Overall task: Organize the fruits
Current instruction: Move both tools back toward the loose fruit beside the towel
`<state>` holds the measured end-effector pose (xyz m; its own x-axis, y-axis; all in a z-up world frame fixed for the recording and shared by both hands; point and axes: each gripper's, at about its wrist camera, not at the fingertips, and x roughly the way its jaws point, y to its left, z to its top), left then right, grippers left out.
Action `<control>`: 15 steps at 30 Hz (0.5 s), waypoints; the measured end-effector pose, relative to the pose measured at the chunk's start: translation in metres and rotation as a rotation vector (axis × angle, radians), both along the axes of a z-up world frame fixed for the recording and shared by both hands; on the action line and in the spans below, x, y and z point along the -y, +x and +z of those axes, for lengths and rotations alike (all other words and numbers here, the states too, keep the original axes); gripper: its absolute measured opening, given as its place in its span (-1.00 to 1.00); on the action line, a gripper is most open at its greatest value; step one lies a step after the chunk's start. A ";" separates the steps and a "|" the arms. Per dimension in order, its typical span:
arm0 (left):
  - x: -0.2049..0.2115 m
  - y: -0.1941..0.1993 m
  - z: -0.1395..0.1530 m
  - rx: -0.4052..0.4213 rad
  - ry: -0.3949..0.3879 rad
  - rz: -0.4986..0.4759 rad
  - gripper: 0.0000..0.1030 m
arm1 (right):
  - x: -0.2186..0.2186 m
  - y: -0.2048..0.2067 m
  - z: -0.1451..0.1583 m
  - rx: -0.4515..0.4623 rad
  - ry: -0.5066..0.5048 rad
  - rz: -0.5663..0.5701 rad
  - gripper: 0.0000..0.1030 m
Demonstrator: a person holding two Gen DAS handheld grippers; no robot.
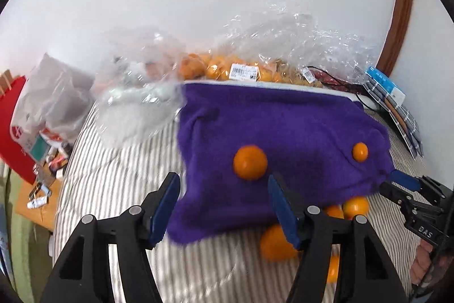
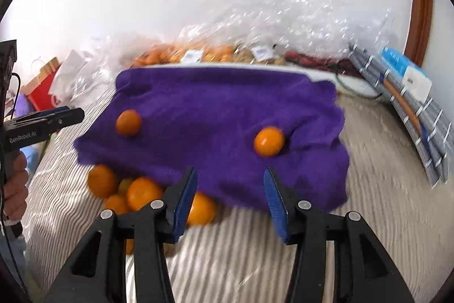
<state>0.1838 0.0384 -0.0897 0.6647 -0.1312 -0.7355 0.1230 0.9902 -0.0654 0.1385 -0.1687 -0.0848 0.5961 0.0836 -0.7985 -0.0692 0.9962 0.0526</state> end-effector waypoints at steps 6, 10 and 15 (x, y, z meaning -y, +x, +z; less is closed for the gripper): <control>-0.019 -0.032 -0.008 -0.019 0.012 0.021 0.22 | -0.003 -0.021 -0.009 -0.030 0.012 0.018 -0.08; -0.029 -0.048 -0.014 -0.028 0.016 0.033 0.22 | -0.005 -0.028 -0.013 -0.037 0.014 0.033 -0.09; -0.034 -0.056 -0.021 -0.038 0.018 0.042 0.22 | -0.005 -0.026 -0.021 -0.061 0.041 0.029 -0.16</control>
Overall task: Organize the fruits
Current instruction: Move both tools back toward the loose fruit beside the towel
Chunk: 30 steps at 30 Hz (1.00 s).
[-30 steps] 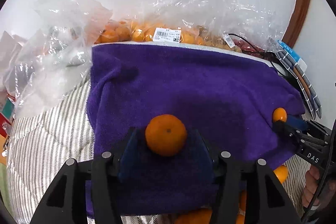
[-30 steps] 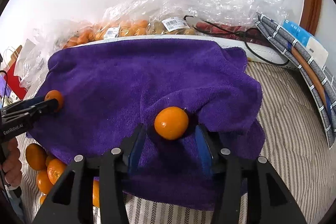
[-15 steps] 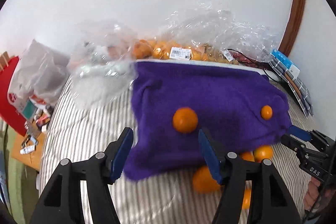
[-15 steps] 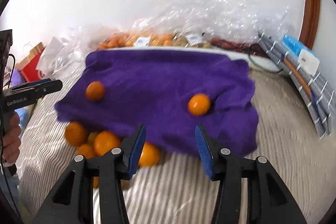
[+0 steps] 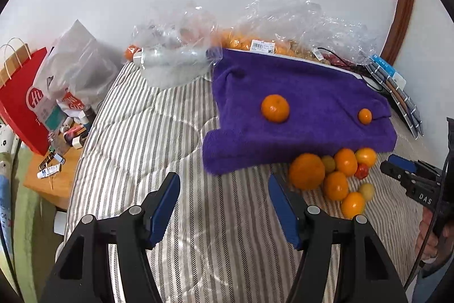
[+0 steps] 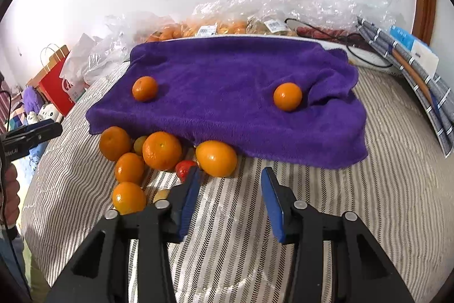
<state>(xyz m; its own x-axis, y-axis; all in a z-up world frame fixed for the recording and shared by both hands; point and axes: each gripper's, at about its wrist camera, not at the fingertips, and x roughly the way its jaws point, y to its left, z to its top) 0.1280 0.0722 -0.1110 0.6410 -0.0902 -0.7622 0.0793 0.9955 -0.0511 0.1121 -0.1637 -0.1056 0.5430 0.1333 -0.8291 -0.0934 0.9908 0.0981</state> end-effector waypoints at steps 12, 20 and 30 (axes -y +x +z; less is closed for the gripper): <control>-0.008 -0.005 -0.008 -0.004 0.002 0.007 0.22 | -0.004 0.012 -0.019 -0.058 0.027 -0.003 -0.16; -0.010 -0.005 -0.012 -0.015 -0.003 0.006 0.22 | -0.008 0.020 -0.025 -0.071 0.022 -0.006 -0.28; -0.012 -0.009 -0.014 -0.022 -0.027 0.000 0.22 | -0.004 0.014 -0.023 -0.072 0.033 -0.002 -0.76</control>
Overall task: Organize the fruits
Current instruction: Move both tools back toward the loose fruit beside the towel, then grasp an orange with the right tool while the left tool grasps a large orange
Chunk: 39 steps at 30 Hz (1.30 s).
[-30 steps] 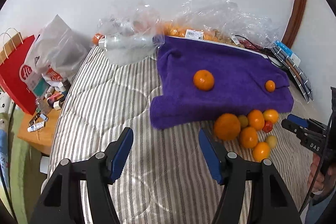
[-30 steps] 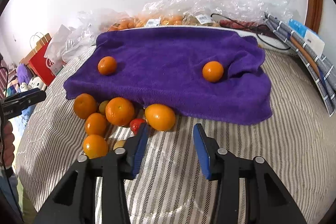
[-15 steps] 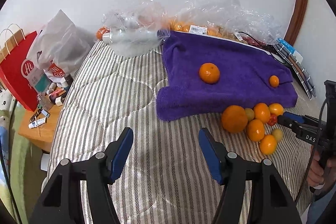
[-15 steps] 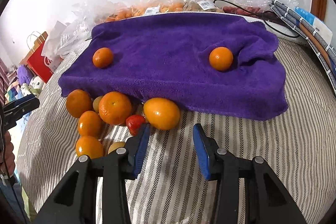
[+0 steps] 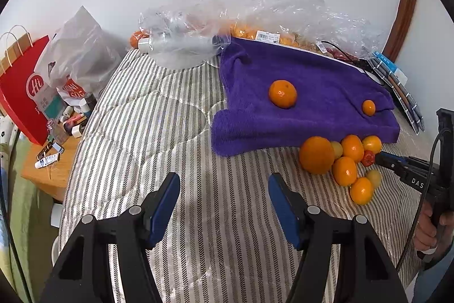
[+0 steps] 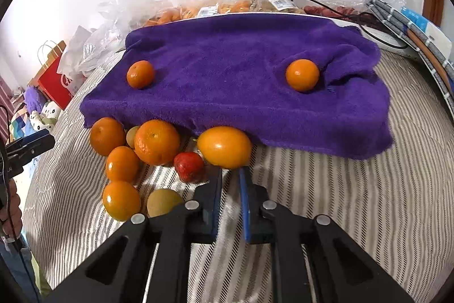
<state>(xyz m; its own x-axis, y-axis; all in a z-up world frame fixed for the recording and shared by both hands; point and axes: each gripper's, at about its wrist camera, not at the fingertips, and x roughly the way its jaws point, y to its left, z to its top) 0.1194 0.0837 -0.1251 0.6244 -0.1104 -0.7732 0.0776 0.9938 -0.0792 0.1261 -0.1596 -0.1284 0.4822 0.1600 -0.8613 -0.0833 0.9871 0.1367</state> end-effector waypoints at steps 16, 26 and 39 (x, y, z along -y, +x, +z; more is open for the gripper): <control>0.005 0.004 -0.004 -0.009 -0.028 -0.021 0.22 | -0.006 0.012 0.002 0.017 0.037 0.053 -0.12; 0.031 0.015 -0.007 -0.028 -0.065 -0.074 0.22 | -0.007 0.016 -0.001 0.005 0.064 0.051 -0.37; 0.094 0.038 -0.027 -0.059 -0.064 -0.156 0.21 | 0.057 -0.033 0.006 0.033 -0.083 -0.081 -0.37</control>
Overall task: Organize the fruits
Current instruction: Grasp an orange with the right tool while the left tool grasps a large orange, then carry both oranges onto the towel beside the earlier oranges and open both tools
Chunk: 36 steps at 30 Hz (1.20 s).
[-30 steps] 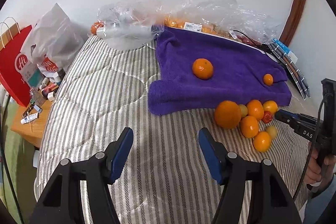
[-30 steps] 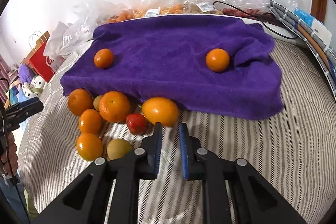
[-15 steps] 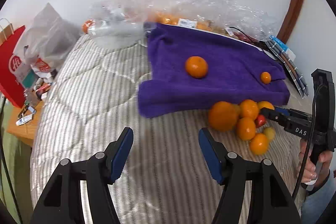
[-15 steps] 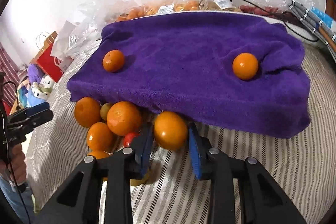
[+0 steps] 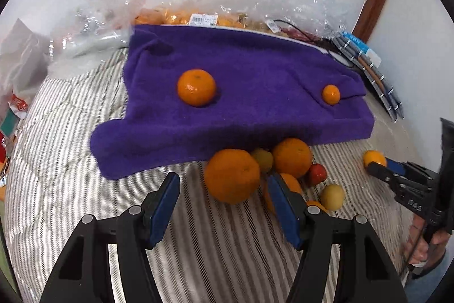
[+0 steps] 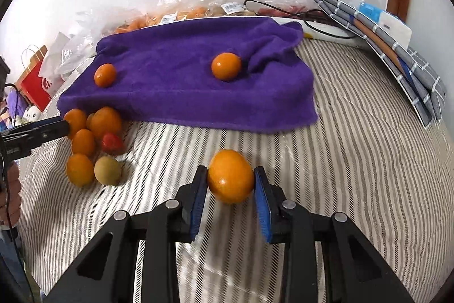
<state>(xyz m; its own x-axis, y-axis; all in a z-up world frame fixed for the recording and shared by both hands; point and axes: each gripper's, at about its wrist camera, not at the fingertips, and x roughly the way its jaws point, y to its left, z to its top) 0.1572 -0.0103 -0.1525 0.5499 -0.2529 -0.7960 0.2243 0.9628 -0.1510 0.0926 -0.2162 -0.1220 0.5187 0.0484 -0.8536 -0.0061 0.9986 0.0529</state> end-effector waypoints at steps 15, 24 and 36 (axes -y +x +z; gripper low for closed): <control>-0.004 -0.002 -0.001 0.009 -0.068 -0.015 -0.21 | -0.011 -0.010 -0.003 0.051 -0.059 -0.012 -0.37; -0.026 -0.021 0.034 0.054 -0.068 0.035 -0.21 | -0.005 -0.021 0.026 0.088 -0.033 -0.046 -0.37; -0.042 -0.016 0.079 0.131 -0.092 0.083 -0.21 | -0.007 -0.008 0.093 0.180 -0.061 -0.054 -0.37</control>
